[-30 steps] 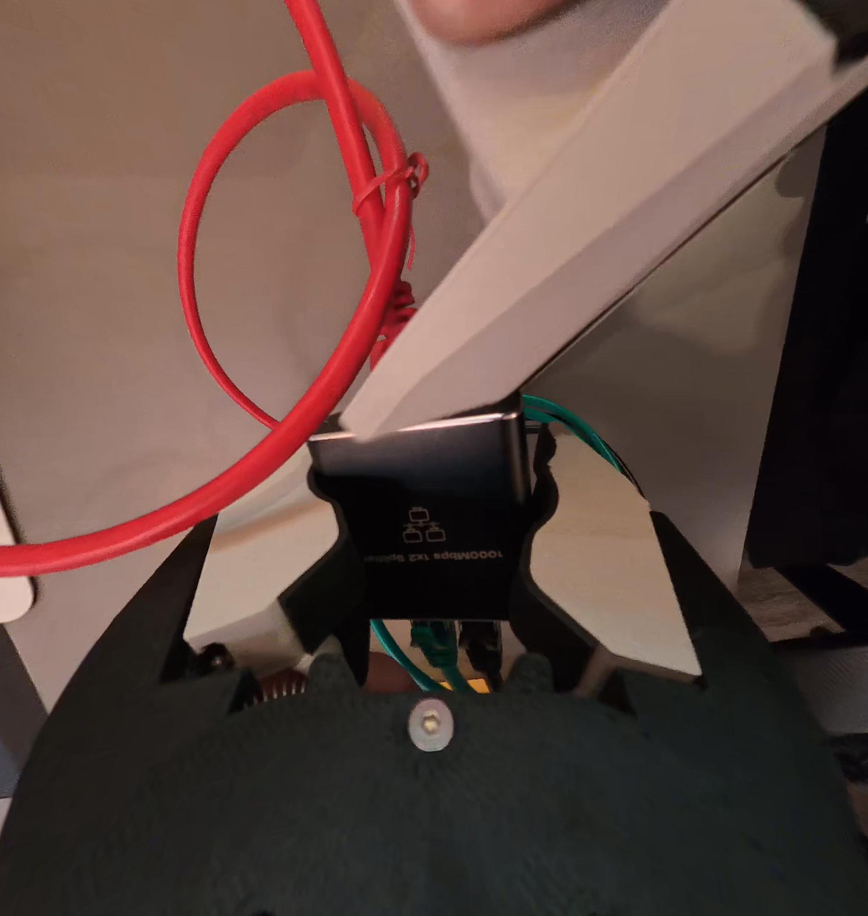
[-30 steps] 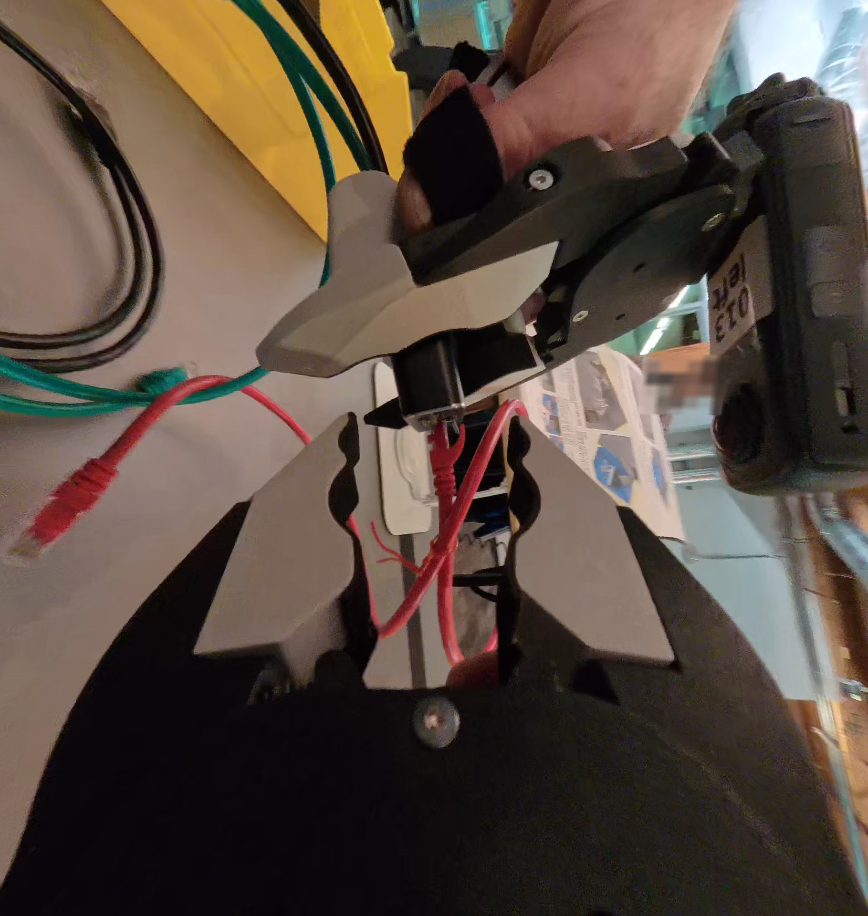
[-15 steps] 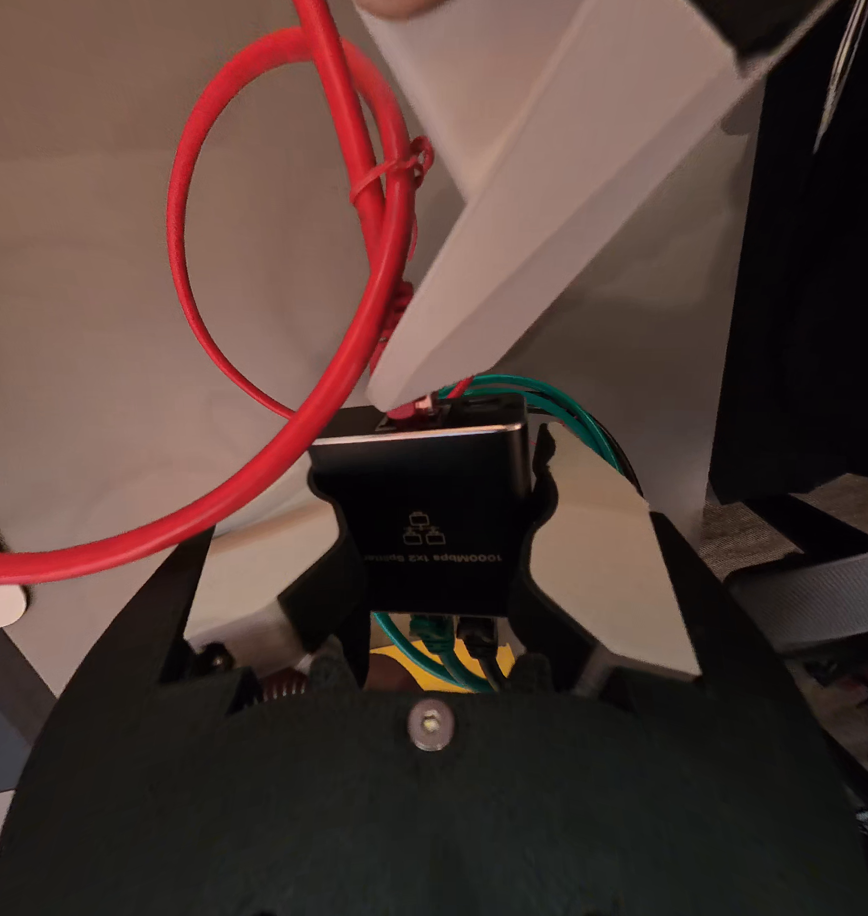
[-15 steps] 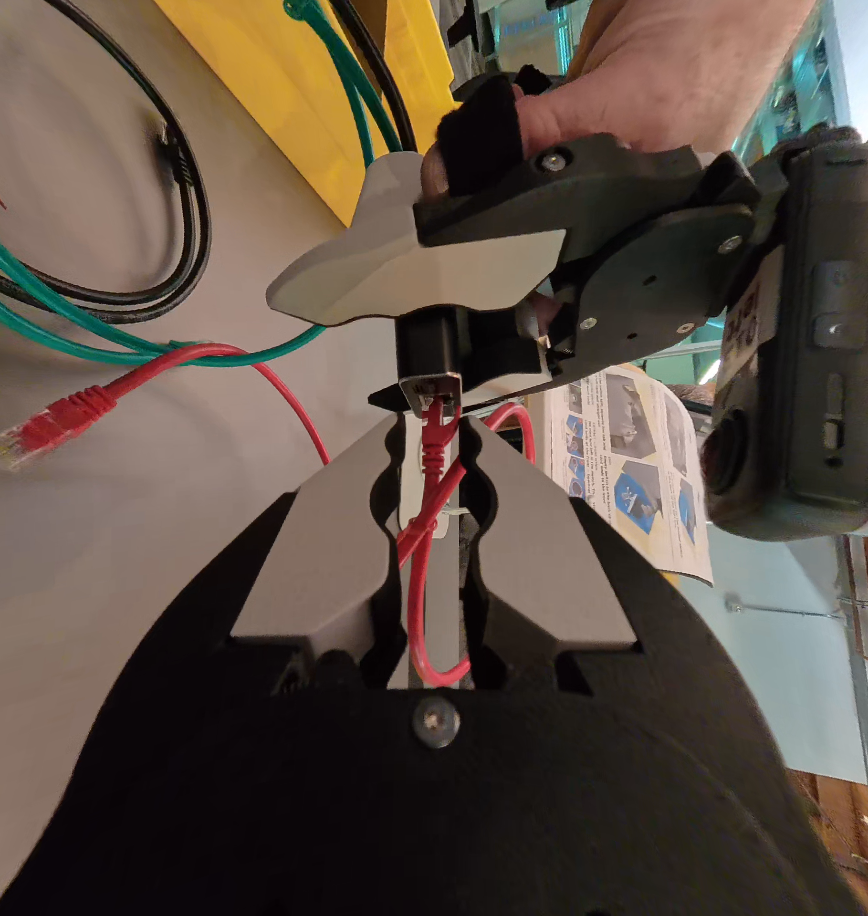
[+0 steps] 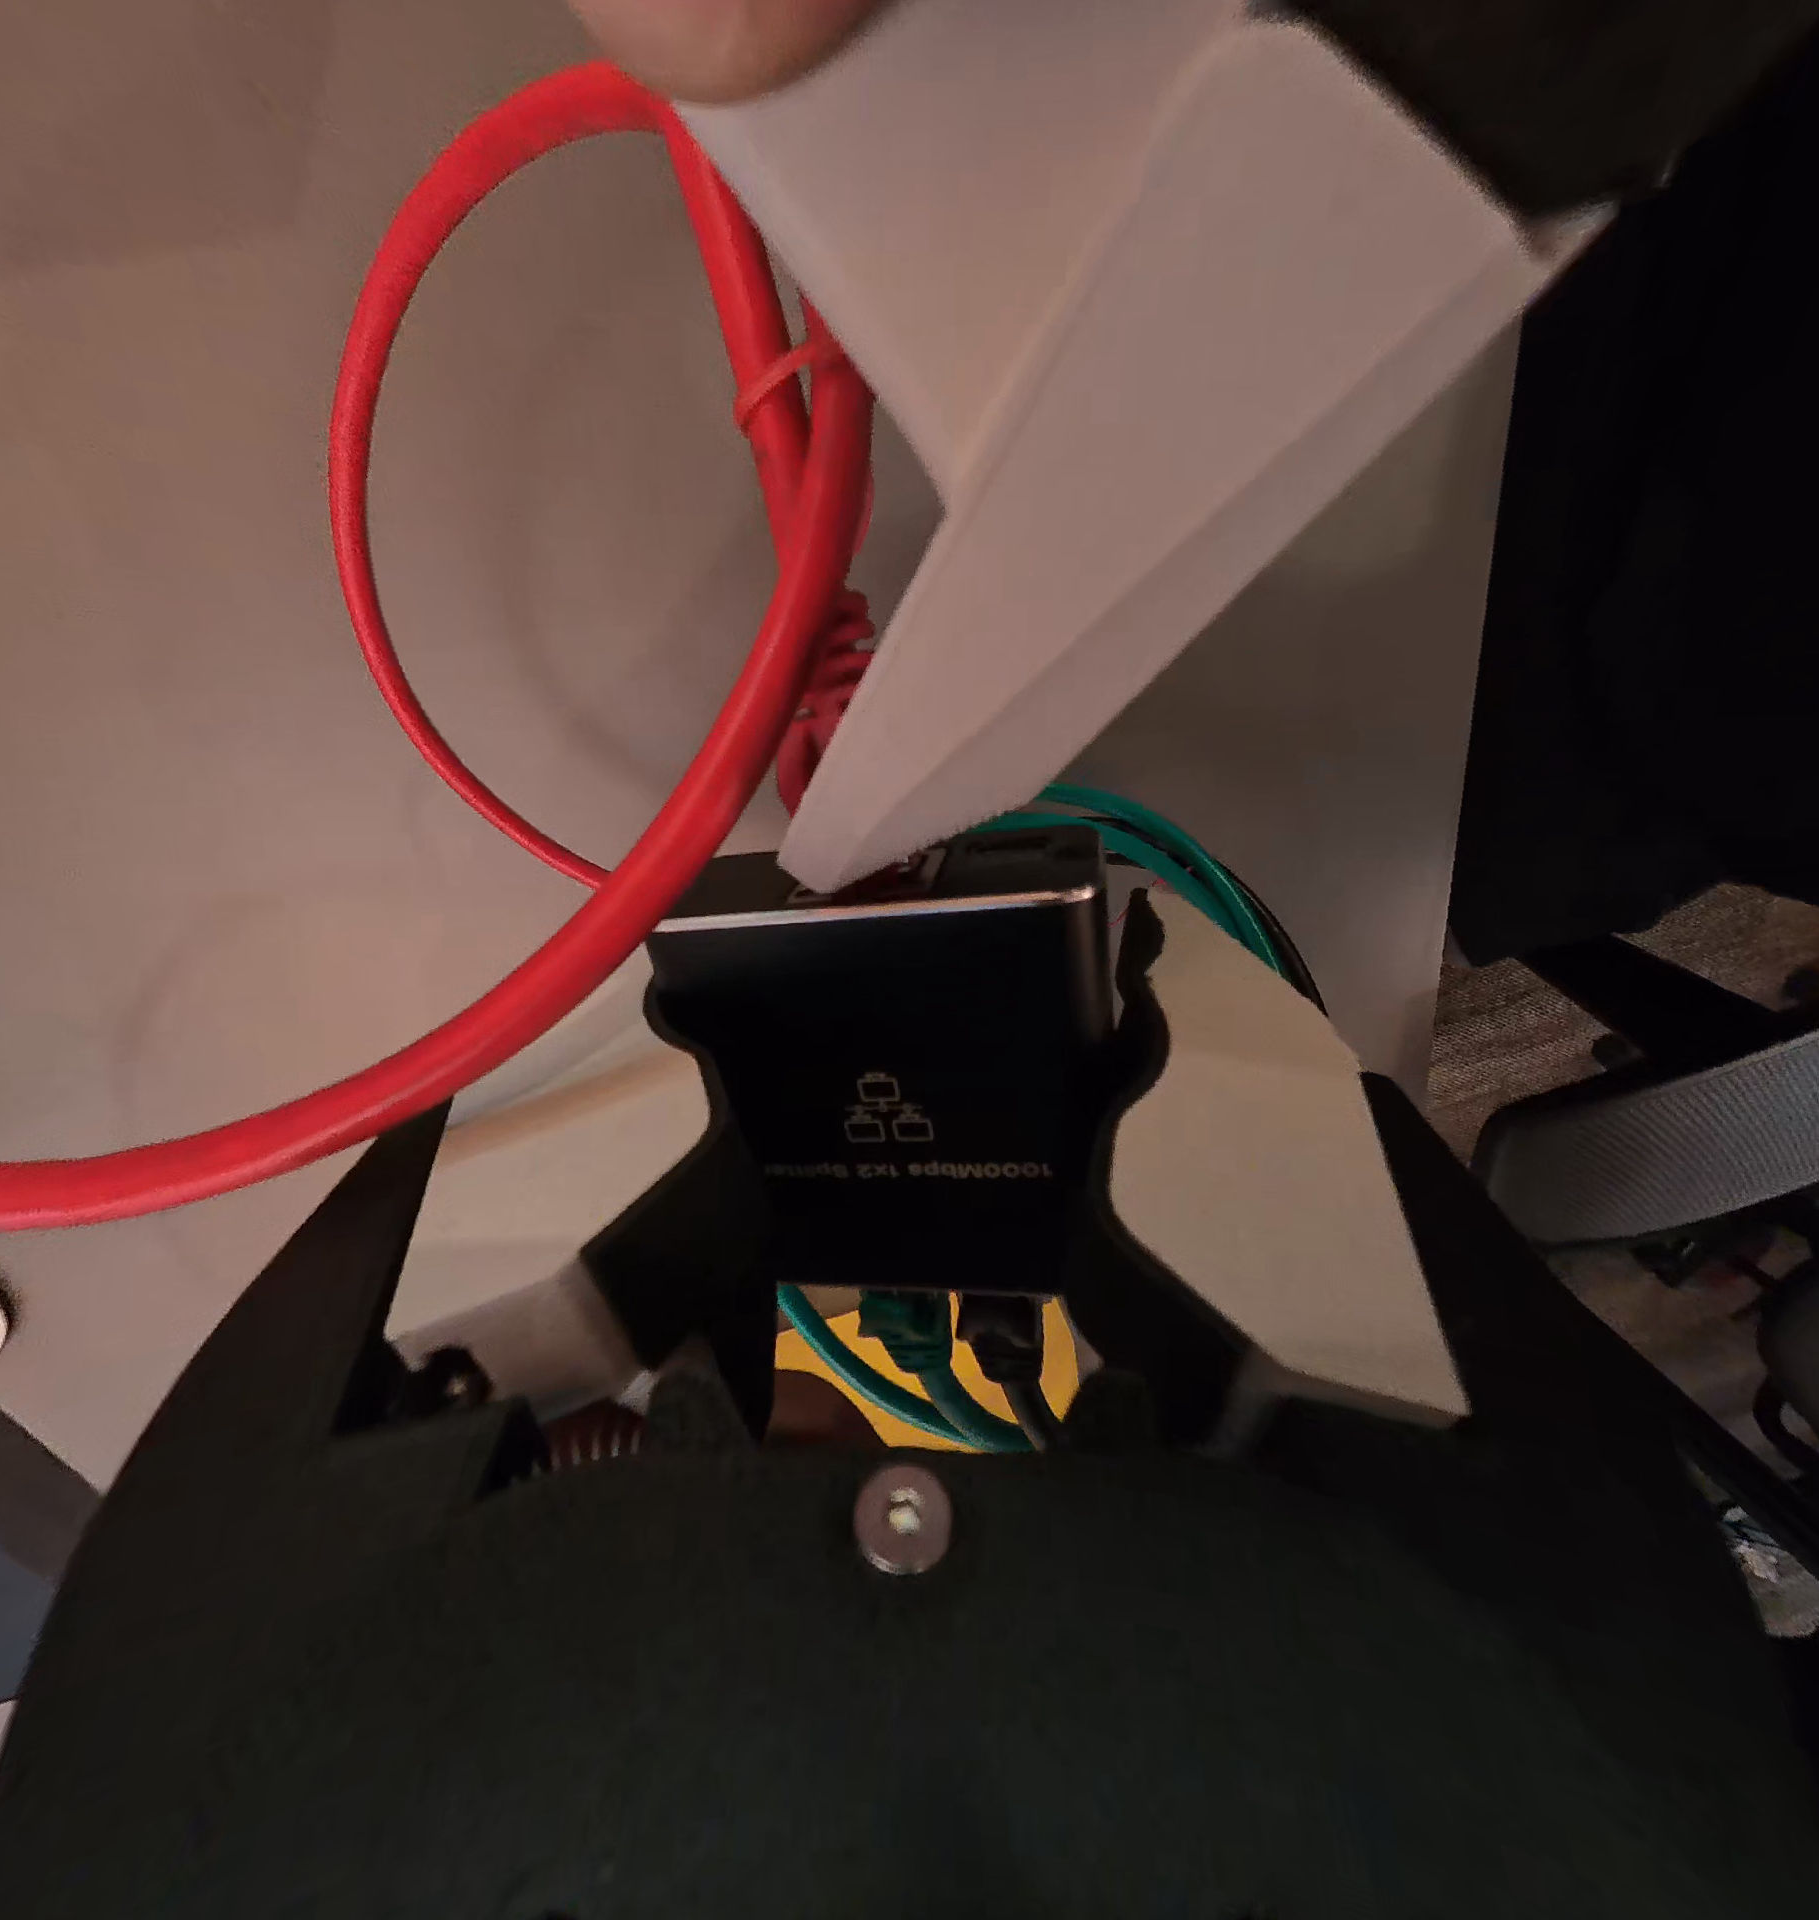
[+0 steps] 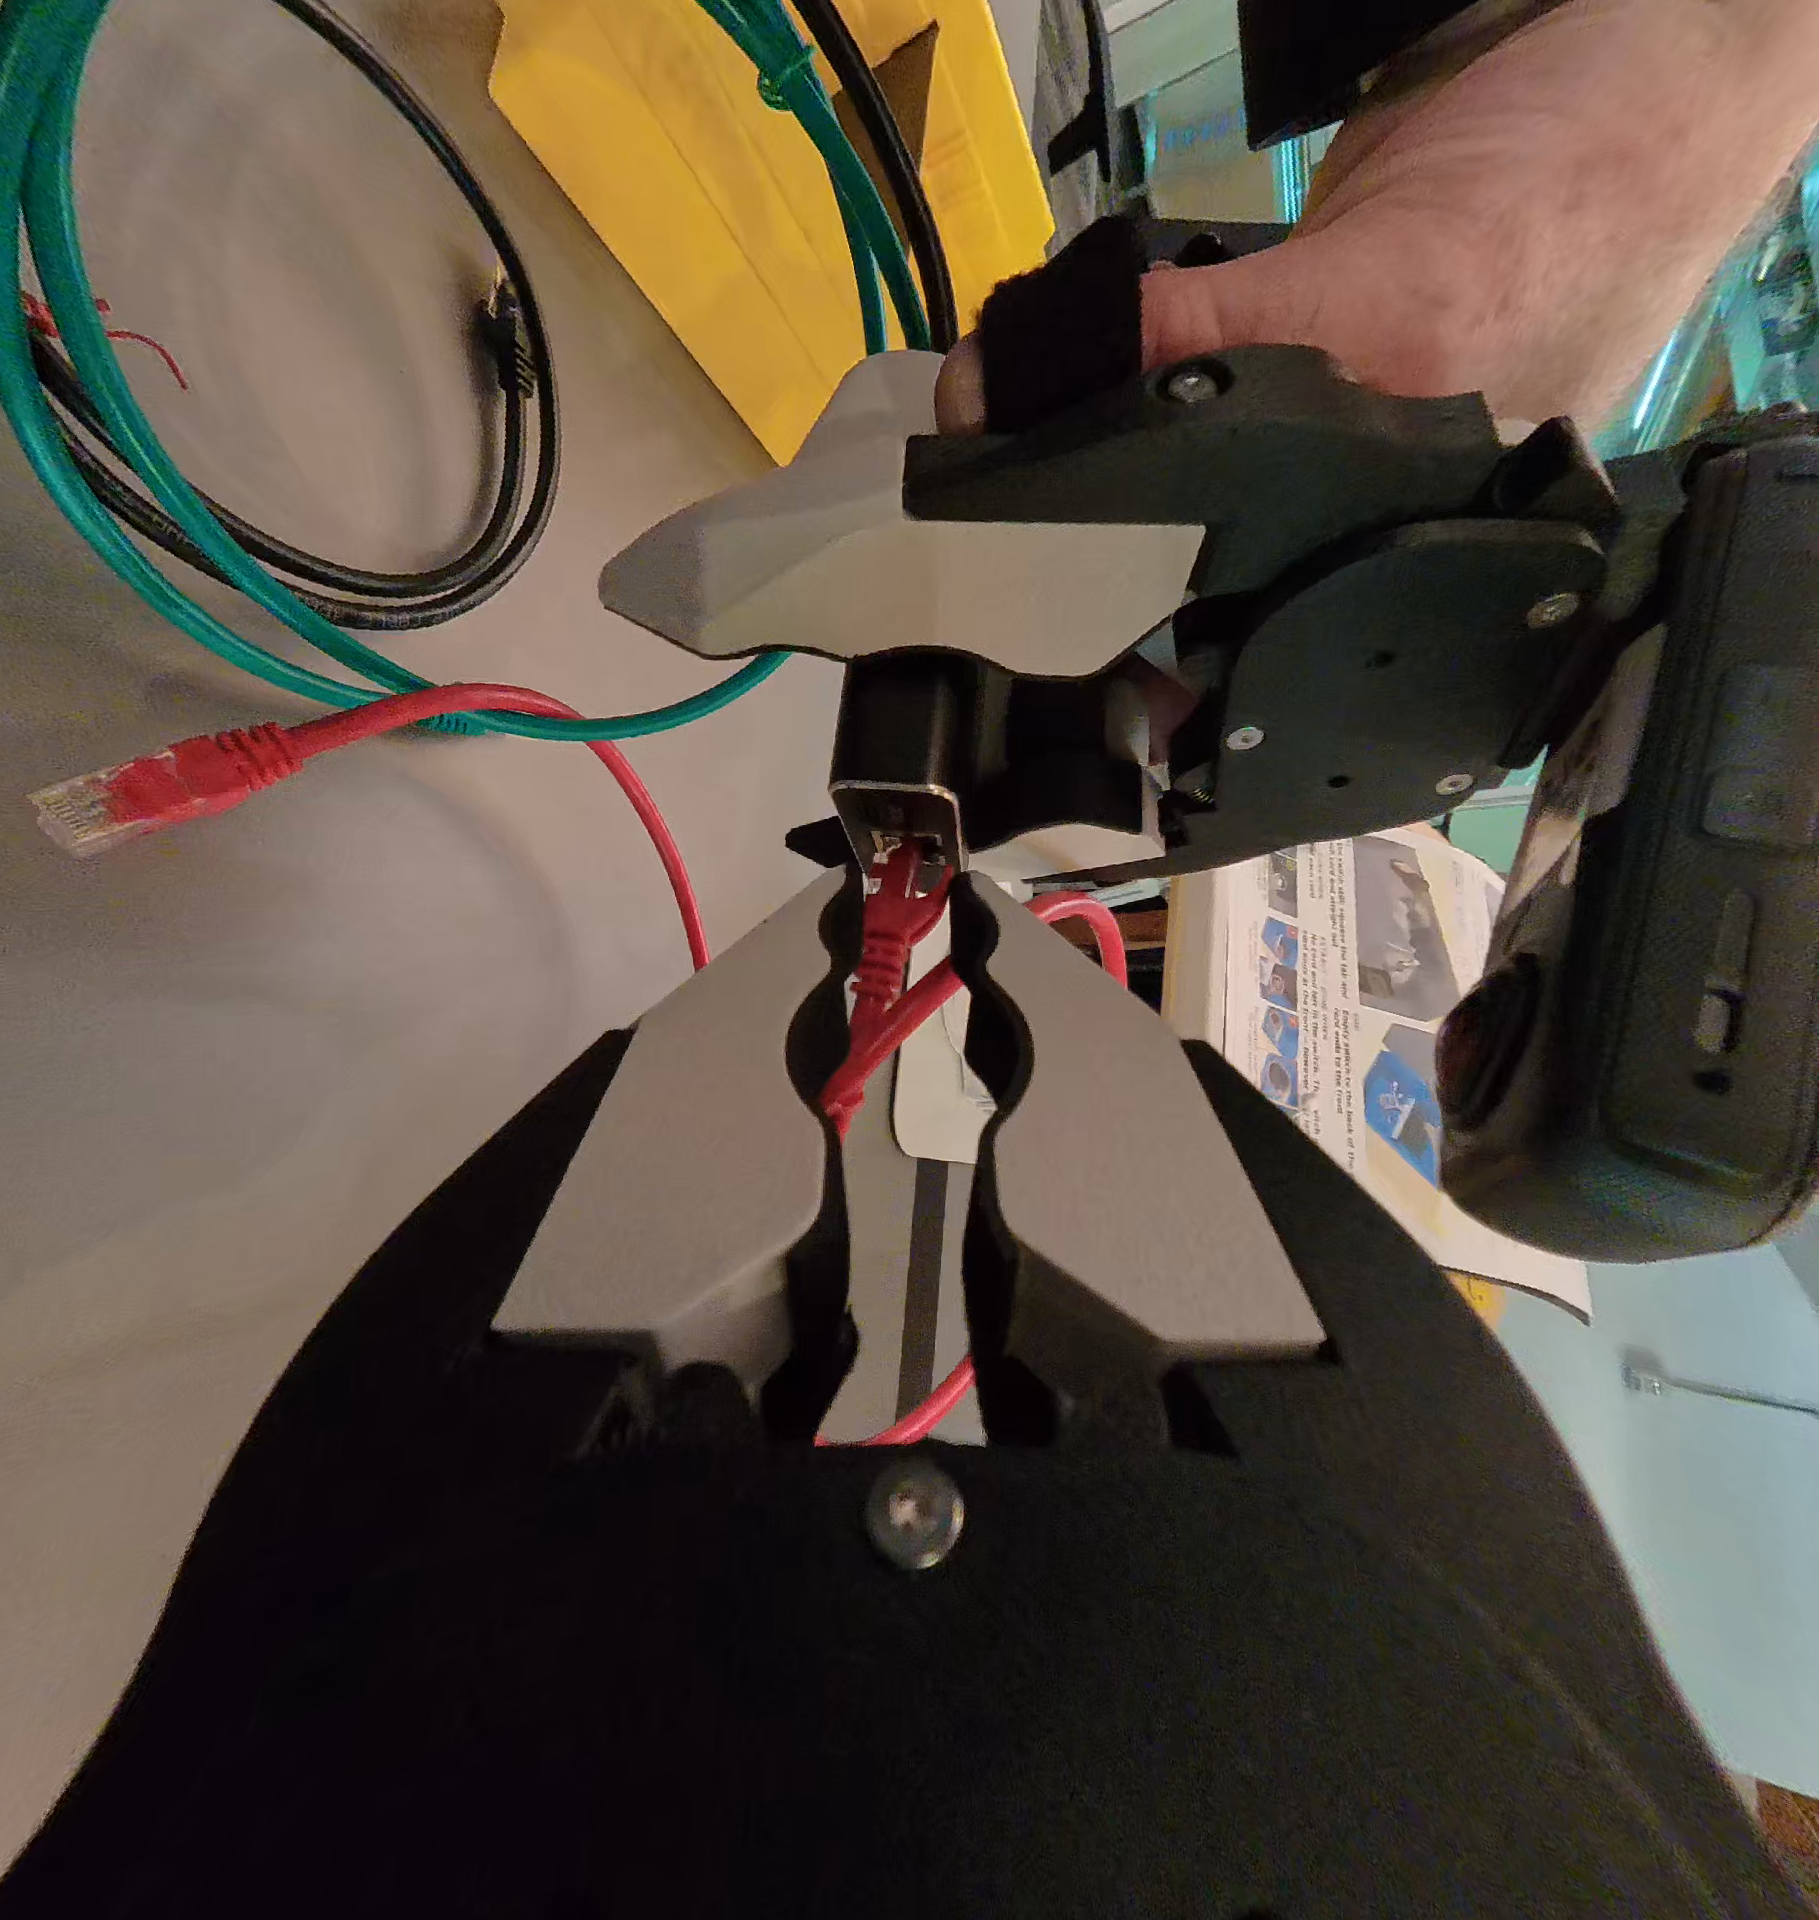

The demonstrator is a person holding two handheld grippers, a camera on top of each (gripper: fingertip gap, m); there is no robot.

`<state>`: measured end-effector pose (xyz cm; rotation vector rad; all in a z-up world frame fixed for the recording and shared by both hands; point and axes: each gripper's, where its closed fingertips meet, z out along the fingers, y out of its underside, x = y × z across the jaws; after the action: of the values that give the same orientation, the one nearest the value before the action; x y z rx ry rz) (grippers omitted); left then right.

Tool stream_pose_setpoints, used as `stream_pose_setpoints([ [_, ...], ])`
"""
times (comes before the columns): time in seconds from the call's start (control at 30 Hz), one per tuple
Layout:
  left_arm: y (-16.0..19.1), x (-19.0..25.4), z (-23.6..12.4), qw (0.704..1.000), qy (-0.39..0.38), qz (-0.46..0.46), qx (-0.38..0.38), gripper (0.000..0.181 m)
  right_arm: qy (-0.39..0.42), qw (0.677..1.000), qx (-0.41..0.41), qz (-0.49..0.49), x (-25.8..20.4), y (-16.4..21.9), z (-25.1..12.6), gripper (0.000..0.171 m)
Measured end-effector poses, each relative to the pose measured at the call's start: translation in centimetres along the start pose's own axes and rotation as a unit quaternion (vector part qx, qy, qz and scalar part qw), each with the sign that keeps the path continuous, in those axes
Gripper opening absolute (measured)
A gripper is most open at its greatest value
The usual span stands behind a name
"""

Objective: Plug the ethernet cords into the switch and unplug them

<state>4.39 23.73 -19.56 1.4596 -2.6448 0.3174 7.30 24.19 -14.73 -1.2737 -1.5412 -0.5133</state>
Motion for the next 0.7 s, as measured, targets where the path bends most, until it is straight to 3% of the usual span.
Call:
stream_pose_setpoints([
  [0.7,-0.7,0.8,1.0,0.999,0.037,0.014,0.013,0.076,-0.074,0.996,-0.048,-0.032,-1.6,0.1,-0.6,0.011],
])
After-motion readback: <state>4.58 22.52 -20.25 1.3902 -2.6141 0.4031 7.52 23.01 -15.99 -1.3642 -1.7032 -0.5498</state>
